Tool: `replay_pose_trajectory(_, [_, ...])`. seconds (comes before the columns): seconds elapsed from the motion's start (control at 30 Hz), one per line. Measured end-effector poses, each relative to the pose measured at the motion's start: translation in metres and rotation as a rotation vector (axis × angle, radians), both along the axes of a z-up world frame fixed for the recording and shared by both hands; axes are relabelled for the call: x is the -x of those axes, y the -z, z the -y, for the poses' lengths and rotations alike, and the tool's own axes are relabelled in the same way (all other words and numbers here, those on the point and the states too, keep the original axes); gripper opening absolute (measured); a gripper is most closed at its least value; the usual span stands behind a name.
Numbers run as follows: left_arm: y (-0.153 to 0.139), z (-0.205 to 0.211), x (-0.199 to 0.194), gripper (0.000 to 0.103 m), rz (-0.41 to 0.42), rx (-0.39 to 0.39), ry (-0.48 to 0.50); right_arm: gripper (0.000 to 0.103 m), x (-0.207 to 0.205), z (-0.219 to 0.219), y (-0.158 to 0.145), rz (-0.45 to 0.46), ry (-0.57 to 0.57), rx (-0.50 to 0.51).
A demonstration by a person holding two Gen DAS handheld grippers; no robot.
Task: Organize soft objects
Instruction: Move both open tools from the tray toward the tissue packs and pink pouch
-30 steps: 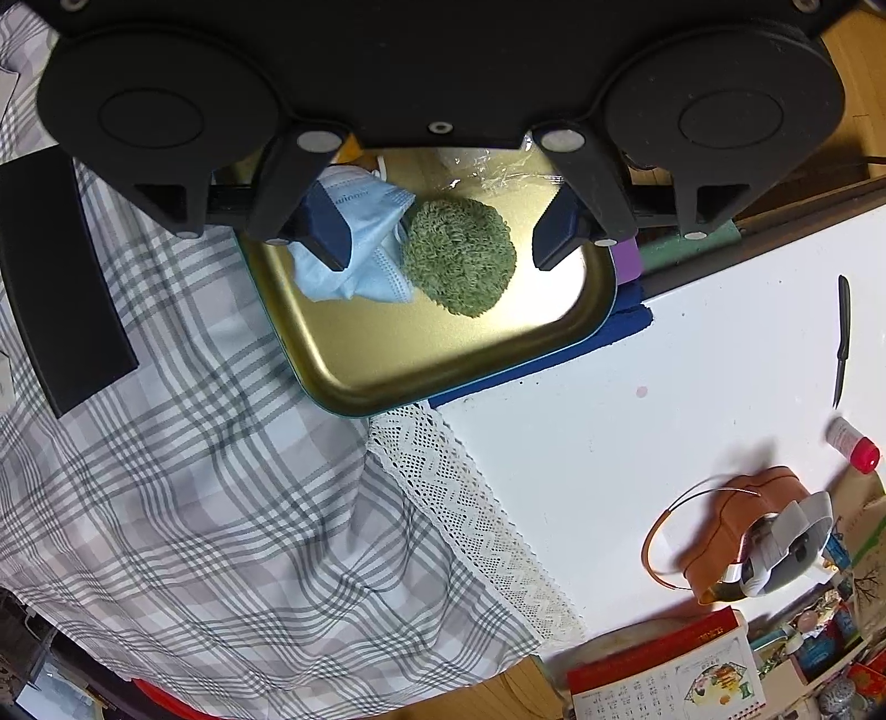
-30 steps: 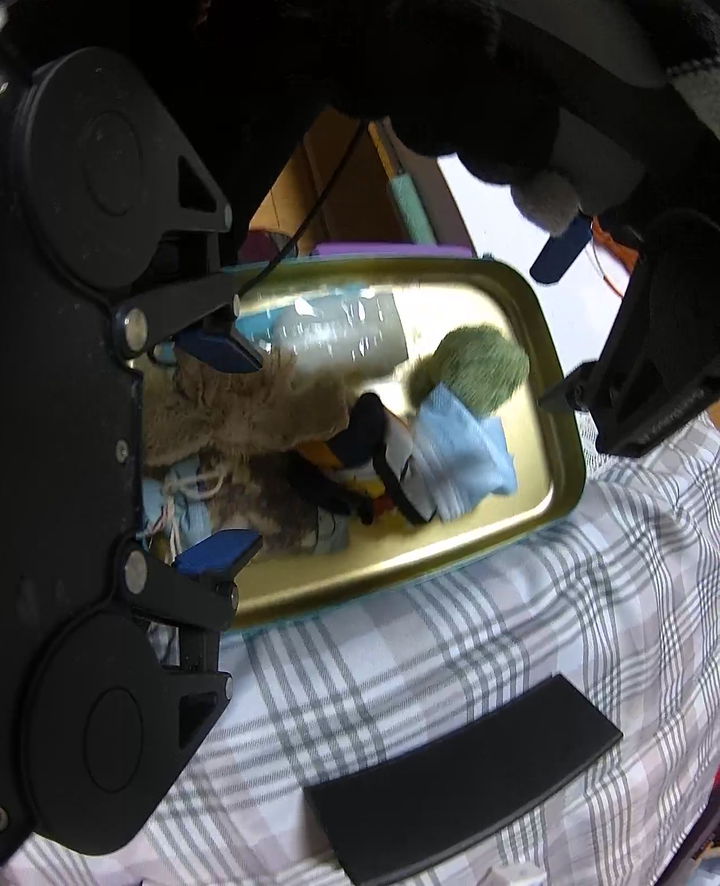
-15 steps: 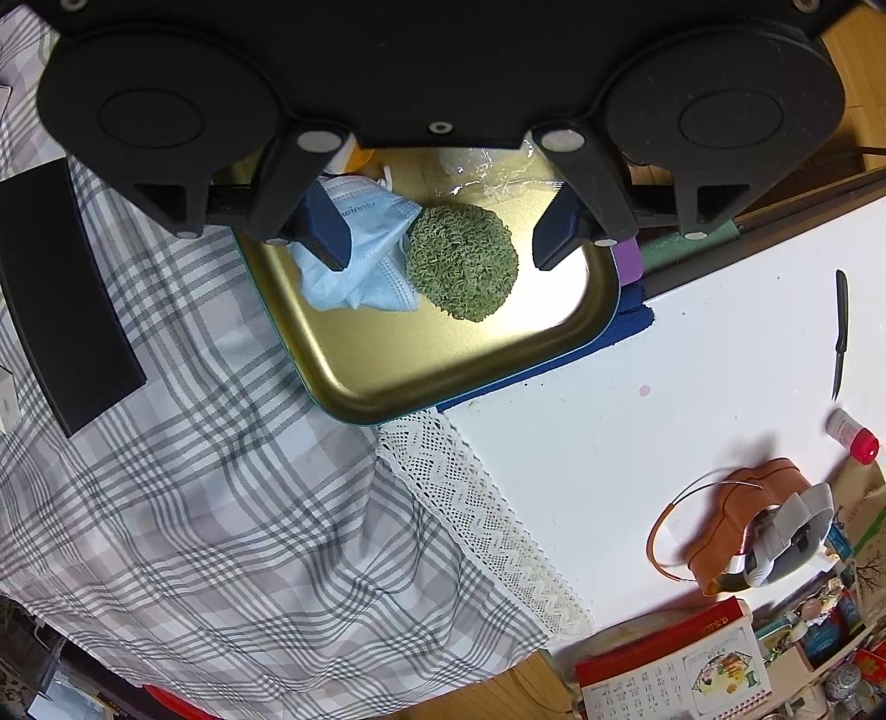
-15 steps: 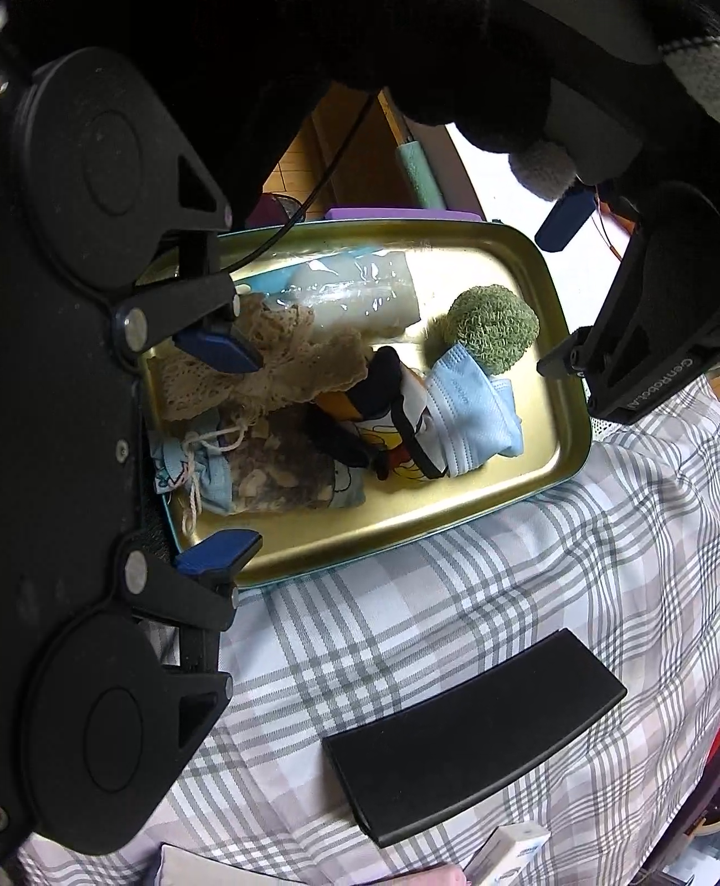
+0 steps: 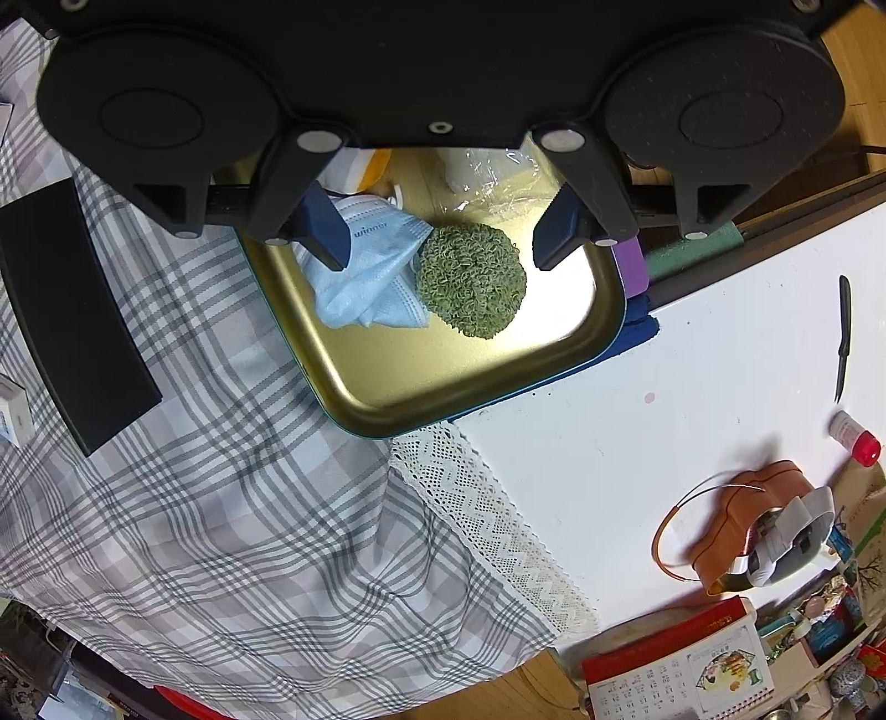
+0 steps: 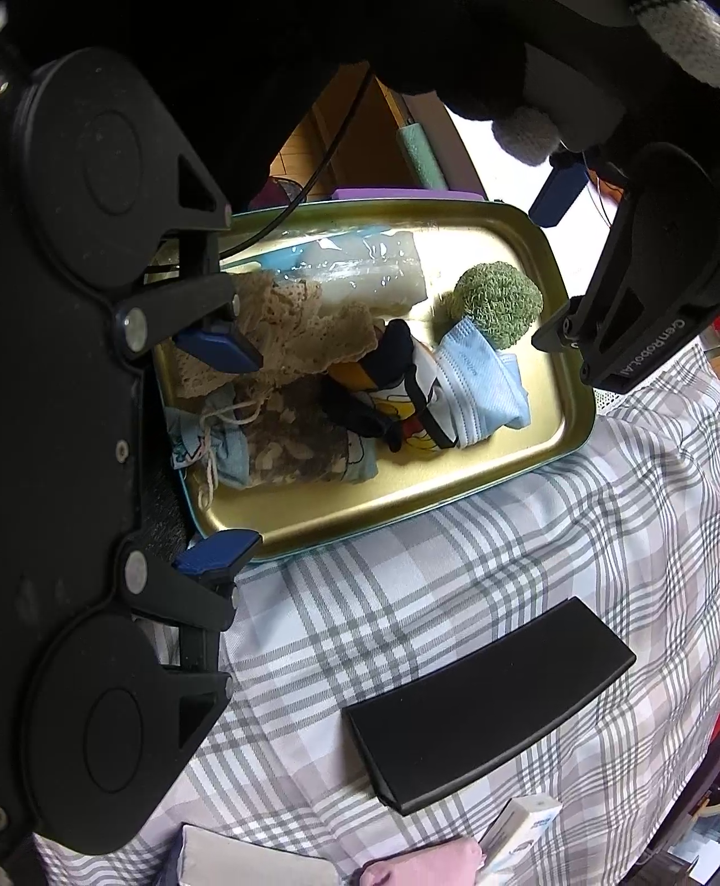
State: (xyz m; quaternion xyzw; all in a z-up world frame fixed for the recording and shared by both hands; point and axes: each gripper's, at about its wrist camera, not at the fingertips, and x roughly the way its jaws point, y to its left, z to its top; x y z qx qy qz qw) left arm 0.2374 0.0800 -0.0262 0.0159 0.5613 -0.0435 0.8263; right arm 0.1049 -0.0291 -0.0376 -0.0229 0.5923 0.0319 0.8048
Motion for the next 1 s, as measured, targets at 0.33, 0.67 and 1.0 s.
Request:
replay_pose_trajectory(0.33, [0.000, 0.004, 0.018, 0.069, 0.013, 0.018, 0.021, 0.062, 0.008, 0.002, -0.007, 0.017, 0.011, 0.017])
replay_pose_trajectory(0.67, [0.004, 0.009, 0.040, 0.069, 0.024, 0.019, 0.031, 0.062, 0.023, 0.008, -0.016, 0.035, 0.032, 0.025])
replay_pose_trajectory(1.0, [0.009, 0.021, 0.074, 0.069, 0.053, -0.021, 0.044, 0.062, 0.049, 0.029, -0.024, 0.063, 0.071, 0.031])
